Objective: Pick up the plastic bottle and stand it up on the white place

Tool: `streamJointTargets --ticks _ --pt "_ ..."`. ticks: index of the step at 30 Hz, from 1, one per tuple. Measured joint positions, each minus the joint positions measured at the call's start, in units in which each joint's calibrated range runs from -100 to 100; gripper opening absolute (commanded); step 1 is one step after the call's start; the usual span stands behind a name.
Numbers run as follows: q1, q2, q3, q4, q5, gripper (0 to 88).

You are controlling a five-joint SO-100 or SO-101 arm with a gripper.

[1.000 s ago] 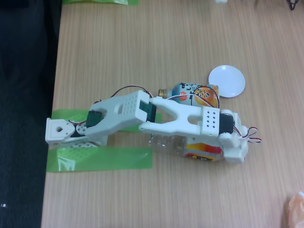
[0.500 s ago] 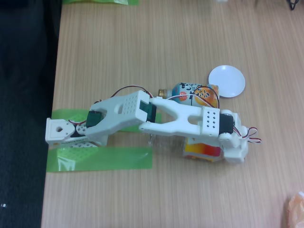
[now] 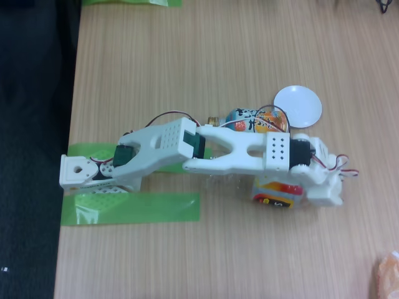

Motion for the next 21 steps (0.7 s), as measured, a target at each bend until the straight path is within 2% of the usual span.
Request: streamJointTargets --ticks 15,21 --pt "0.60 0.59 -3.52 0.17 -0.05 19.4" --pt "1.57 0.67 0.81 0.17 -0.05 19.5"
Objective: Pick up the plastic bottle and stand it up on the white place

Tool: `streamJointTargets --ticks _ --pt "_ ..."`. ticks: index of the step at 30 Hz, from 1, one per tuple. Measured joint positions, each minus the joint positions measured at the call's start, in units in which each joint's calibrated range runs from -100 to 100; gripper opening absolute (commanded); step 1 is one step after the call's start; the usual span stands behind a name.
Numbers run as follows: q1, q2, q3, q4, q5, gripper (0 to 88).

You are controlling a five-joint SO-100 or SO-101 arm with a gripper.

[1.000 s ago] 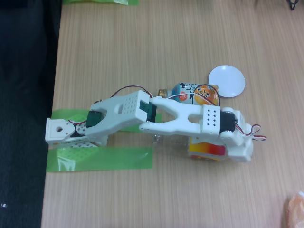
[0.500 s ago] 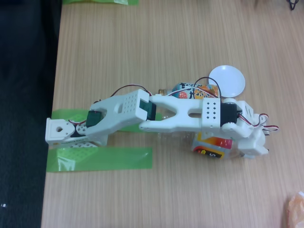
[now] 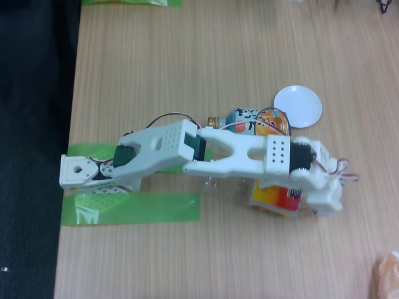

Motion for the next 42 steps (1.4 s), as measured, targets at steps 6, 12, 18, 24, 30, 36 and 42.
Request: streamJointTargets --ticks 6,12,18,24,30,36,42 --pt "1.87 0.00 2.89 -0.08 0.11 25.1" --pt "4.18 0.00 4.61 -0.08 0.11 25.5" --pt "5.01 2.78 4.70 -0.08 0.00 25.3" --pt "6.80 3.45 4.61 -0.08 0.00 25.2" --pt "6.80 3.45 4.25 -0.08 0.00 23.8" --pt "6.50 3.45 4.25 -0.08 0.00 16.5" --pt "6.57 3.45 4.25 -0.08 0.00 15.9"
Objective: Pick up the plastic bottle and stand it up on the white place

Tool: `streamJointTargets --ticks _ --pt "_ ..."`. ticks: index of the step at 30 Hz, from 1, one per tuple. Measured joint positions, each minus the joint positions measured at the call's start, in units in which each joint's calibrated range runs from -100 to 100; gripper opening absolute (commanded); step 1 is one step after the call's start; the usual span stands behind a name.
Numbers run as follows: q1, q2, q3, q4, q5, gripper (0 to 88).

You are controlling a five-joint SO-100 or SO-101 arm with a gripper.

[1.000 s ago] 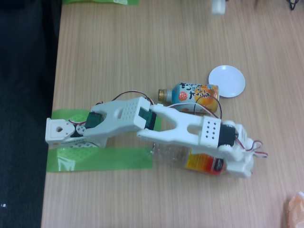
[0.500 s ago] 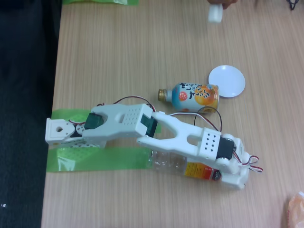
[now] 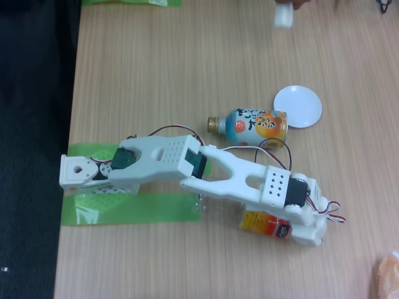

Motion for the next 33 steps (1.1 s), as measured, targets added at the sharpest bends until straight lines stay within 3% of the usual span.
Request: streamJointTargets --ticks 12,33 --pt "0.00 0.00 -0.81 0.00 0.00 15.8" --pt "0.15 0.08 -19.88 0.08 -0.11 15.8"
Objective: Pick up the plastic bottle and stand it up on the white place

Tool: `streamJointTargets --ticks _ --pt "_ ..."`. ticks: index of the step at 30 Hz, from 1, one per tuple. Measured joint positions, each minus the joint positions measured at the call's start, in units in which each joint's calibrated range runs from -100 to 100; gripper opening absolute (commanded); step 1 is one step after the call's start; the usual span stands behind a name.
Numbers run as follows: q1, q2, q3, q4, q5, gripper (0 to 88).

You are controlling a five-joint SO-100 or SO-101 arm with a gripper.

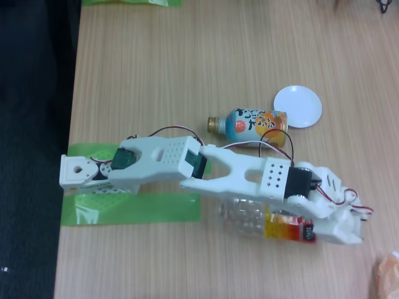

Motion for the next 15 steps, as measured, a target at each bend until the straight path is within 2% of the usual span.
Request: streamJointTargets --ticks 5,9,15 --pt "-1.57 0.00 -6.69 0.00 -0.21 15.8" --pt "-1.42 0.00 -13.01 1.19 -3.26 15.8" --pt "-2.47 0.00 -28.47 18.18 -5.36 15.8"
